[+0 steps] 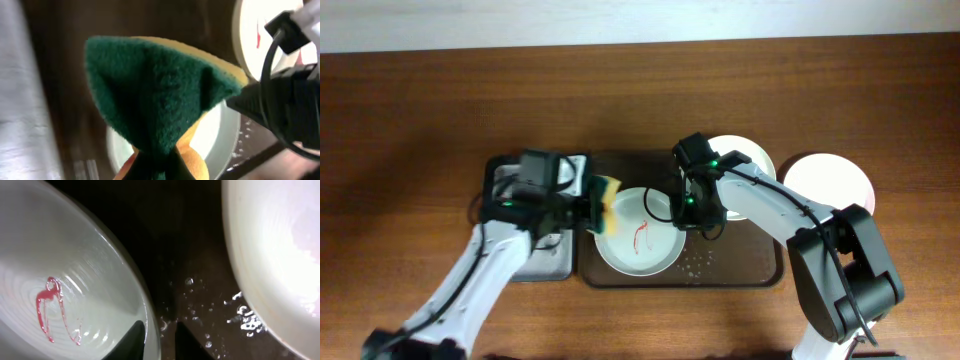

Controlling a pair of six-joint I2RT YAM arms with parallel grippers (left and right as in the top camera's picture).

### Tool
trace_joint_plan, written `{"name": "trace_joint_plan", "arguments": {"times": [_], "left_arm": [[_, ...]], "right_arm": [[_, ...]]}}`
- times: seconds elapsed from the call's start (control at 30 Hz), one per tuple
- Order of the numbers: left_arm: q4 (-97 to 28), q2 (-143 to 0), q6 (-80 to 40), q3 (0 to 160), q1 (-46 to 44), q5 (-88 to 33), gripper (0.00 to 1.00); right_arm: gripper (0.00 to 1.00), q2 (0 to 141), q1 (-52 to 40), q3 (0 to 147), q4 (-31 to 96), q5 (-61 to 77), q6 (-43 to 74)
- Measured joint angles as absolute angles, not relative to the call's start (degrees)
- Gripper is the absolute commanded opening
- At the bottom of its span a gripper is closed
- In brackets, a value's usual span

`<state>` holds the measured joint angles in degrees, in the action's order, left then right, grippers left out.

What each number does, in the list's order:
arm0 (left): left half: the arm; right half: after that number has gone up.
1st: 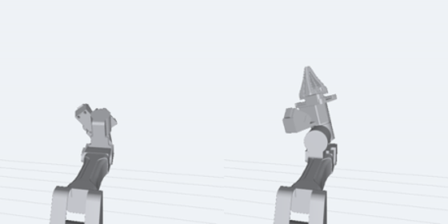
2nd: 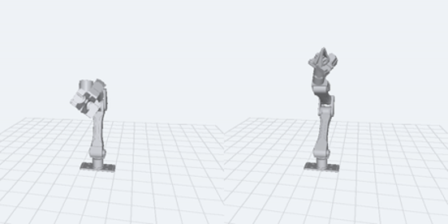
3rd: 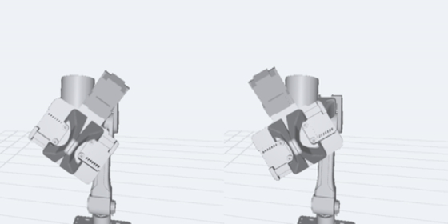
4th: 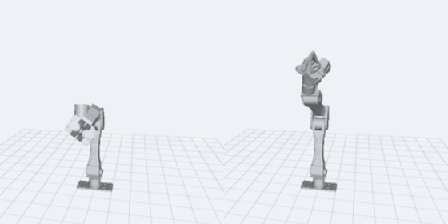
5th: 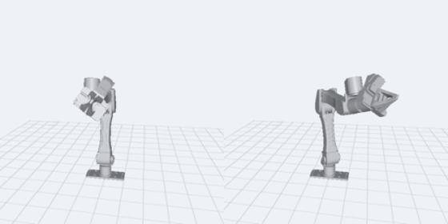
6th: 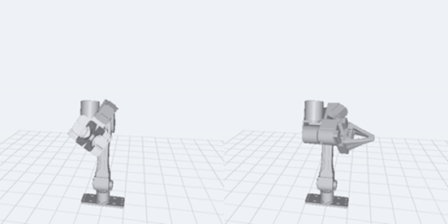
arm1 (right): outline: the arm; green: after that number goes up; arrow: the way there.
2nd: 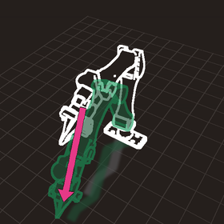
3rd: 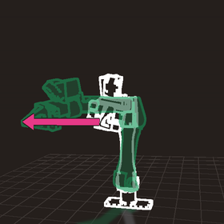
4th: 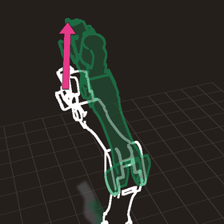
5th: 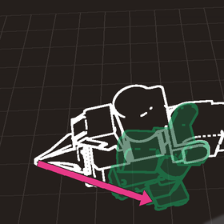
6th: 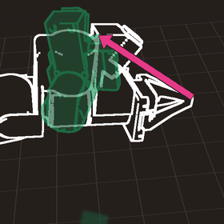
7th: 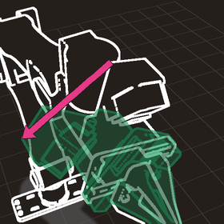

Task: Clean dirty plates on tray and stack at the side
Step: 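Scrub the pale blue-green plate with the left-held sponge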

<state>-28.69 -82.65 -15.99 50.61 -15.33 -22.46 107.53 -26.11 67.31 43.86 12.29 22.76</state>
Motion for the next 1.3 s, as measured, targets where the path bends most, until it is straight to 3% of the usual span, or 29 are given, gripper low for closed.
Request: {"name": "trace_joint_plan", "arguments": {"times": [0.37, 0.6, 0.8, 1.03, 1.17, 1.3], "left_arm": [[-17.17, -98.63, -37.21, 50.68, -27.46, -20.93, 0.00], [-19.57, -99.94, -39.07, 52.95, -32.82, -5.82, 0.00], [-25.93, -99.50, -38.81, 54.37, -29.28, 0.75, 0.00], [-25.96, -93.67, -35.97, 54.98, -28.71, -3.64, 0.00], [-16.27, -98.13, -37.63, 54.92, -32.71, -7.84, 0.00], [-14.72, -102.78, -40.40, 55.13, -33.47, -10.09, 0.00]], "right_arm": [[0.04, 107.63, -26.11, 67.26, 42.37, 12.80, 25.74], [0.04, 107.81, -26.13, 67.26, 42.13, 13.39, 26.15], [0.04, 107.85, -26.63, 67.26, 42.15, 14.61, 26.79], [0.04, 107.85, -26.63, 67.26, 42.81, 14.59, 26.76], [0.04, 107.85, -26.63, 67.26, 43.29, 14.59, 26.79], [0.04, 107.85, -26.63, 67.26, 43.59, 14.44, 26.79]]}}
